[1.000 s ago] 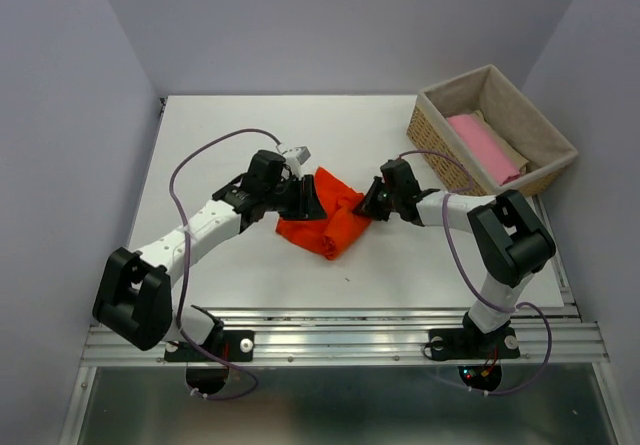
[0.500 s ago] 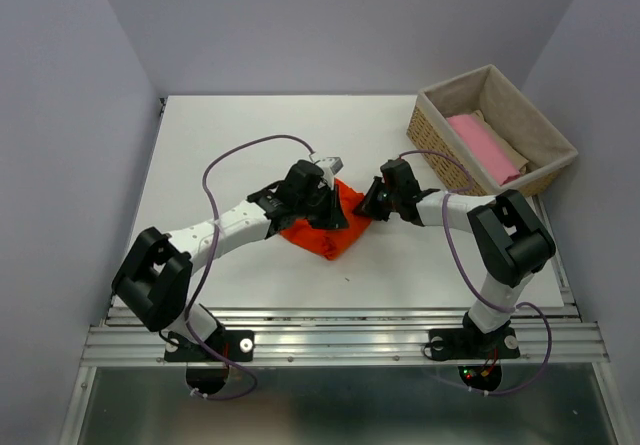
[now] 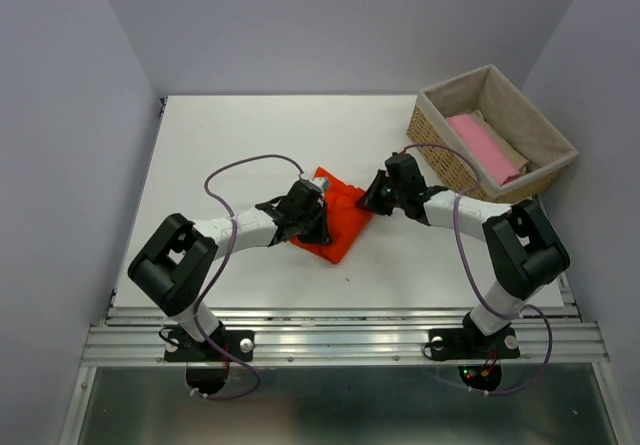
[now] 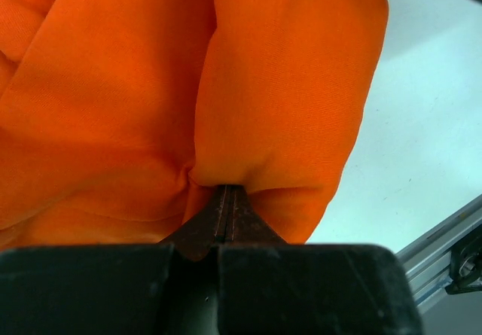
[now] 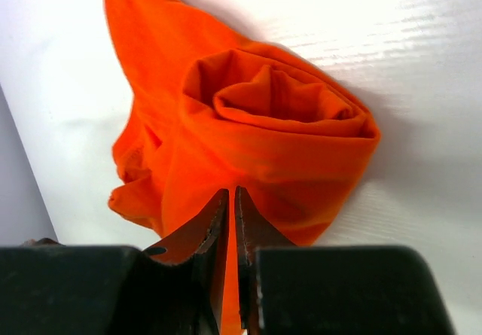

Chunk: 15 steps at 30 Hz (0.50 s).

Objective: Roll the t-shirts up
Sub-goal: Roll the T-shirt to the center of the board.

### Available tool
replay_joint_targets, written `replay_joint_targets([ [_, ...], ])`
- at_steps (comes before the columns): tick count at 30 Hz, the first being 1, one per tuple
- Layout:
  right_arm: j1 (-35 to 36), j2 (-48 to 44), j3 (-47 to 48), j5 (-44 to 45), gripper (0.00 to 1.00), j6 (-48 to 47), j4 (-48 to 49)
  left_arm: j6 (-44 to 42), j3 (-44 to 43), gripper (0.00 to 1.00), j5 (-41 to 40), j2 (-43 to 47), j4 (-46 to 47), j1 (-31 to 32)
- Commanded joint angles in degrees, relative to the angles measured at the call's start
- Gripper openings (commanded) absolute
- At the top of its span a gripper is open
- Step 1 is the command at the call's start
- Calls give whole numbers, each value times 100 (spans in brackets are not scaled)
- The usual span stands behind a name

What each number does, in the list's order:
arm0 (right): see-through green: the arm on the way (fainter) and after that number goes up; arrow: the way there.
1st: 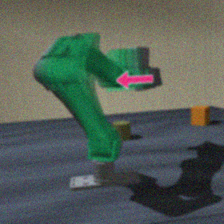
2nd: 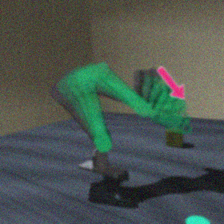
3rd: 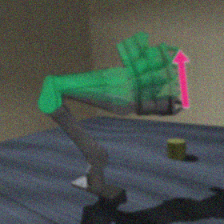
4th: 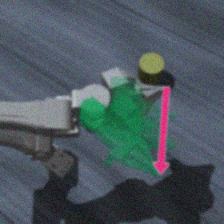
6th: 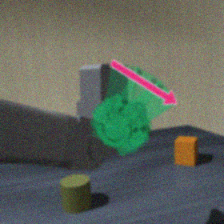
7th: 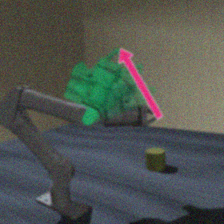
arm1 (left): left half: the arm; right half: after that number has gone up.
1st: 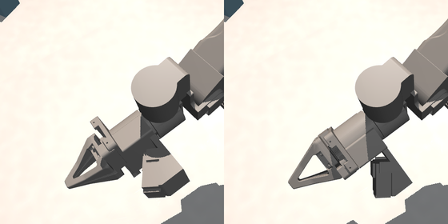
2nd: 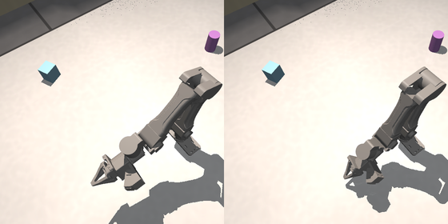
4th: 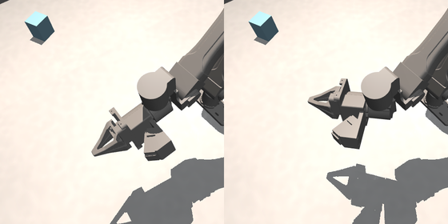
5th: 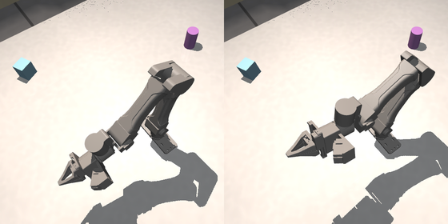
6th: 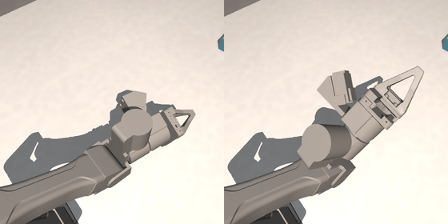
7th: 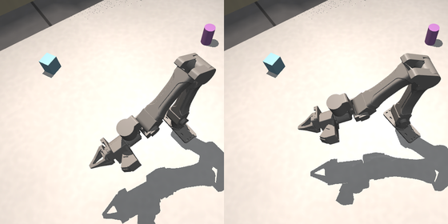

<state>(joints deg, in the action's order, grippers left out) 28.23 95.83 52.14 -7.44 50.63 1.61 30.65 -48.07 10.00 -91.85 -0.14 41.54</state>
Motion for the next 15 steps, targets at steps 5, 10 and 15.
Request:
replay_joint_targets([
  [5,42,-21,657,-38,14,-194,-2,-174,-105,0,-42,45,102,12],
  [10,42,234,972,-47,16,-229,68,-288,-211,0,2,36,41,3],
  [15,42,831,1202,234,15,-291,-90,-350,-272,0,28,36,23,3],
])
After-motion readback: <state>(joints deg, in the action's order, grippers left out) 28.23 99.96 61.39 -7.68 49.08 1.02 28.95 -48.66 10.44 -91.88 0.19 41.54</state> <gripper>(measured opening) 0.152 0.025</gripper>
